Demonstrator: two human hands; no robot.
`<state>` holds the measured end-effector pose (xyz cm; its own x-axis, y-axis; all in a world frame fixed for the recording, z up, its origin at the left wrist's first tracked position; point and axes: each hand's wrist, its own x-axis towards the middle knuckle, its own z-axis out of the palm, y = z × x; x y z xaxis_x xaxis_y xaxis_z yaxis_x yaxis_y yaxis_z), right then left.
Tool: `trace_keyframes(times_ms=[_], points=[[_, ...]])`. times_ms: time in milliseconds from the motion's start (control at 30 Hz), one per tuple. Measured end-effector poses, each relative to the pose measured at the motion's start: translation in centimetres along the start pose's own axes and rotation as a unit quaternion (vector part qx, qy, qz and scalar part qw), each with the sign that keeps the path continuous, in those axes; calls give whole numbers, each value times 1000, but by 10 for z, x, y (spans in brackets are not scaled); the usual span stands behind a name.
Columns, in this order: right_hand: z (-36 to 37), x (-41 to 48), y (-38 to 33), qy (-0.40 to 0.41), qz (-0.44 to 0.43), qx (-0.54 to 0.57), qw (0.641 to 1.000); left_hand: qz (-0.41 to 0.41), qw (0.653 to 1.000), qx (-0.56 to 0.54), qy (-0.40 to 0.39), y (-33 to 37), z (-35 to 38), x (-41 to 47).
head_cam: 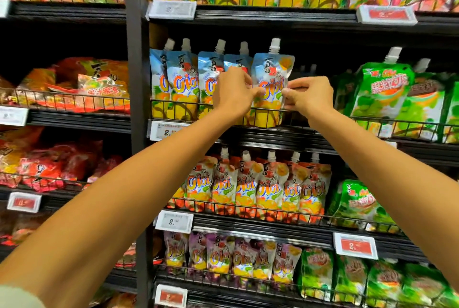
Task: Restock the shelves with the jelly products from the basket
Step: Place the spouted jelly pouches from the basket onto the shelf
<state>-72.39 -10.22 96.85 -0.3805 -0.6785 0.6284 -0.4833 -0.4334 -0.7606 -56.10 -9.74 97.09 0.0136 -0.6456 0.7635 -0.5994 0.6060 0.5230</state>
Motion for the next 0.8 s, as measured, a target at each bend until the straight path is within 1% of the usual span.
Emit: trace_keyframes(times_ms=[133,200,267,300,367,433,467,500,567,633,667,700,733,767,800], points=[[0,0,-2,-23,-35,-60,997,-17,1000,7,15,-5,0,0],[-1,-1,-3,-45,-29,-70,996,-21,1000,12,20,-4,-1,-1],[-2,-5,-5,-46,-30,-94,994,-11,1000,1,17,0,-5,-6],[-4,-9,-6,-34,-43,-113,992,-6,1000,-8,13,1,-7,-10],[-10,-22,-7,18,-97,-132,986,-17,1000,-14,11,4,-9,-28],[-19,-48,-3,78,-171,-93,978,-51,999,1,20,0,-4,-54],[-23,-66,7,98,-194,-62,974,-71,997,13,12,-7,2,-74],[-25,-85,21,106,-199,-38,974,-86,996,20,-13,-15,7,-96],[-25,-134,68,70,-153,-17,986,-112,989,12,-98,-45,27,-151],[-19,-193,134,-16,-47,-14,999,-145,970,6,-195,-82,48,-213],[-15,-224,165,-70,21,-16,997,-161,956,5,-247,-104,58,-242],[-12,-267,201,-132,108,-22,985,-194,931,-8,-309,-123,70,-280],[-11,-312,234,-183,192,-21,964,-235,902,-19,-362,-153,81,-326],[-11,-354,263,-213,269,-21,939,-281,872,-24,-401,-175,89,-367],[-11,-395,290,-226,343,-23,911,-337,837,-21,-431,-200,95,-410]])
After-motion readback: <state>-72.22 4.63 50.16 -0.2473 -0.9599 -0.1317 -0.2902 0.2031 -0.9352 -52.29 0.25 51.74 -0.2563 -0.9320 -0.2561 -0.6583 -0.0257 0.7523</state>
